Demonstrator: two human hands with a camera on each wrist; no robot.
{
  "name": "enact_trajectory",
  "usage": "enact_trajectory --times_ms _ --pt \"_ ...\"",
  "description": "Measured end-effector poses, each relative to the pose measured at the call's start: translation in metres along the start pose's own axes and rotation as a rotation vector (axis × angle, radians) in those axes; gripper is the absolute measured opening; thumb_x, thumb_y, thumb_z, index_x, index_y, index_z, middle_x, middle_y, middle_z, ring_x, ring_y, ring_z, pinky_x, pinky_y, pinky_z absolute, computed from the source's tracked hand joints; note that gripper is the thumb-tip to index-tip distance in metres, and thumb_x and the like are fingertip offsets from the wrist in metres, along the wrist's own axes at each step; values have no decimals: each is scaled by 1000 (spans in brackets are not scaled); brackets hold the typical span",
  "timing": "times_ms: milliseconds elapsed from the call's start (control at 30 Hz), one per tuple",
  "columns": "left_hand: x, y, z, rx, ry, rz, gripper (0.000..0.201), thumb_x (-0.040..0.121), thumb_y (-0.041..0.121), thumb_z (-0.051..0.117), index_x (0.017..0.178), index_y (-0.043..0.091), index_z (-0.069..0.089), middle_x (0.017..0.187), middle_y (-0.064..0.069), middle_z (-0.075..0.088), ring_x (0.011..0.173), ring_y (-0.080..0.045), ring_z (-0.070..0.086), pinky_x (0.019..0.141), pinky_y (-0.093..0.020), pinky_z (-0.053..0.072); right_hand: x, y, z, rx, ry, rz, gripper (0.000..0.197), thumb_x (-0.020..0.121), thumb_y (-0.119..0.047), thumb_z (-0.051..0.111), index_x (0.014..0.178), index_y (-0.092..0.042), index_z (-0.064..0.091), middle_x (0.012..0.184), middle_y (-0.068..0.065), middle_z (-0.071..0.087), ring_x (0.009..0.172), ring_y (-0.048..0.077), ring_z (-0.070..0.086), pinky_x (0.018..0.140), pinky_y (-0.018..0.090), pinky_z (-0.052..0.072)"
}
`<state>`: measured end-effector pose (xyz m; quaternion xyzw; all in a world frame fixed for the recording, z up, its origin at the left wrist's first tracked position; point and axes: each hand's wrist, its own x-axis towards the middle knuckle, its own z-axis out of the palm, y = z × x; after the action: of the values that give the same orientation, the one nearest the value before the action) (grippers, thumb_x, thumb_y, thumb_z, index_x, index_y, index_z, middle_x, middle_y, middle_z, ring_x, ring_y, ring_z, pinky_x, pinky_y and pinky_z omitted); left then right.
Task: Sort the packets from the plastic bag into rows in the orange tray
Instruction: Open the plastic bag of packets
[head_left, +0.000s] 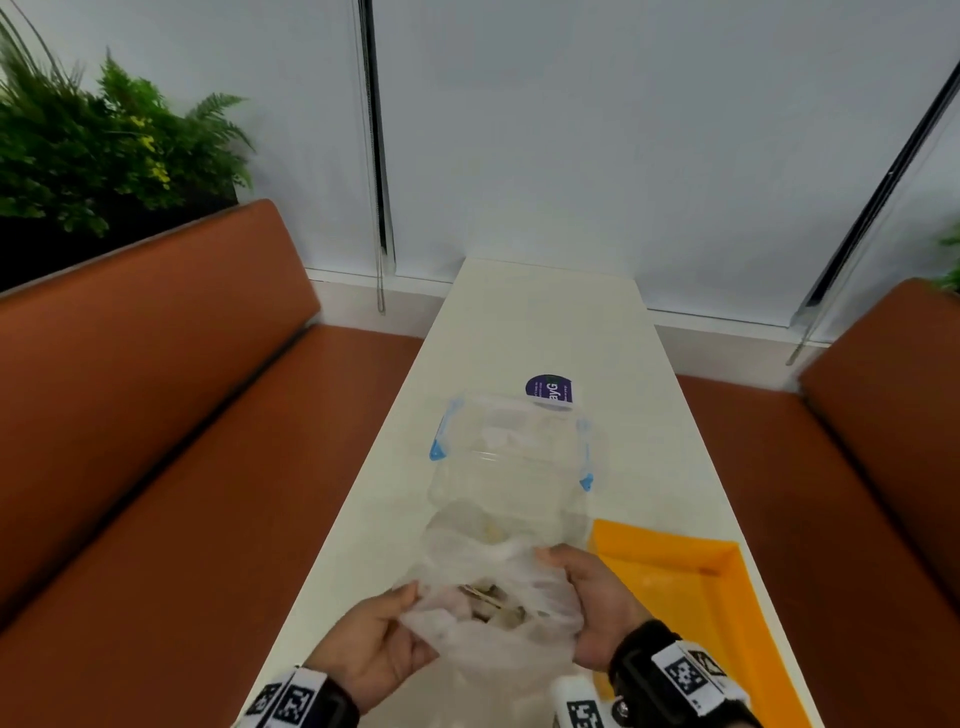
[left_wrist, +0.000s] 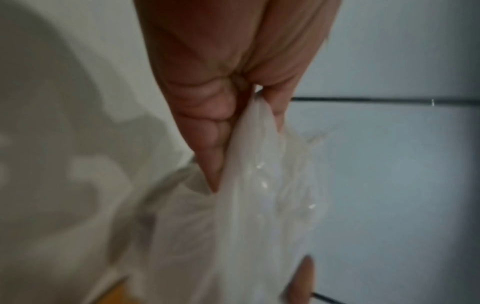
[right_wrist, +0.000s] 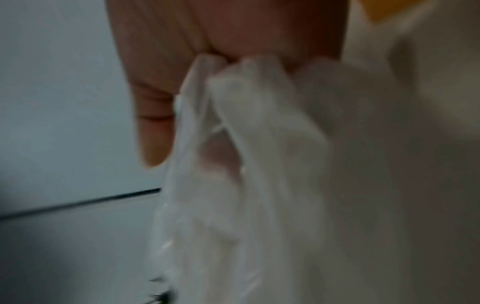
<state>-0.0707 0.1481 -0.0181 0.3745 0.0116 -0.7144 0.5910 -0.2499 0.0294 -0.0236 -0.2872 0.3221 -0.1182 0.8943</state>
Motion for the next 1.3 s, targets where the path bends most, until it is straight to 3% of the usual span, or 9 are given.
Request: enact_trajectory --times_ms 167,433,567,633,767,867,933,1100,1300 --pt "14 1 9 -200 11 -25 25 64 1 55 85 -6 66 78 -20 65 65 -32 65 64 -37 56 3 13 -5 -313 173 1 45 82 -34 63 113 -2 64 94 10 74 76 20 71 62 27 54" --pt "12 -6 -15 177 151 -165 35 78 10 38 82 -15 62 72 -24 61 55 -32 61 64 -36 48 19 15 -8 -24 121 13 52 95 -39 42 129 -1 55 131 20 57 125 33 52 112 46 33" --pt "26 -22 -29 1164 491 455 40 75 30 60 109 10 56 108 -4 59 91 -20 58 86 -36 48 30 11 -6 27 139 87 58 92 -46 47 131 -3 54 133 23 54 125 38 50 112 48 32" --pt "21 -25 -20 1576 428 852 49 77 38 53 122 21 47 119 8 50 105 -12 47 91 -31 43 34 7 -6 -40 166 87 64 83 -50 57 129 -6 57 128 21 59 119 37 56 110 48 36" --pt "25 -22 10 2096 231 815 63 79 60 42 131 24 41 128 7 51 110 -12 55 89 -25 47 42 1 -1 -66 130 94 49 84 -42 55 104 0 66 98 18 68 87 29 65 82 35 51" --pt "38 -11 1 2060 236 649 52 89 35 41 138 22 32 135 5 40 121 -14 43 97 -22 36 34 -7 0 -155 85 82 46 81 -39 61 105 0 68 97 17 68 83 27 65 78 33 50" --pt "40 -9 0 1949 271 589 28 89 29 36 110 22 53 112 3 55 107 -17 52 85 -22 39 26 -10 -1 -385 122 99 49 70 -27 73 113 -6 64 104 14 67 91 26 65 83 36 51" --pt "42 5 -12 940 440 352 23 93 11 49 72 19 55 83 -9 61 82 -24 56 77 -34 47 4 -2 -5 -1456 552 -155 77 69 -13 71 133 -26 30 122 3 46 111 21 50 88 35 50" --pt "41 0 -12 375 393 169 20 89 13 47 86 2 64 65 -14 70 67 -30 61 58 -33 49 -5 7 -21 -720 614 -183 14 82 -6 68 87 -9 55 99 9 60 76 22 58 57 30 52"
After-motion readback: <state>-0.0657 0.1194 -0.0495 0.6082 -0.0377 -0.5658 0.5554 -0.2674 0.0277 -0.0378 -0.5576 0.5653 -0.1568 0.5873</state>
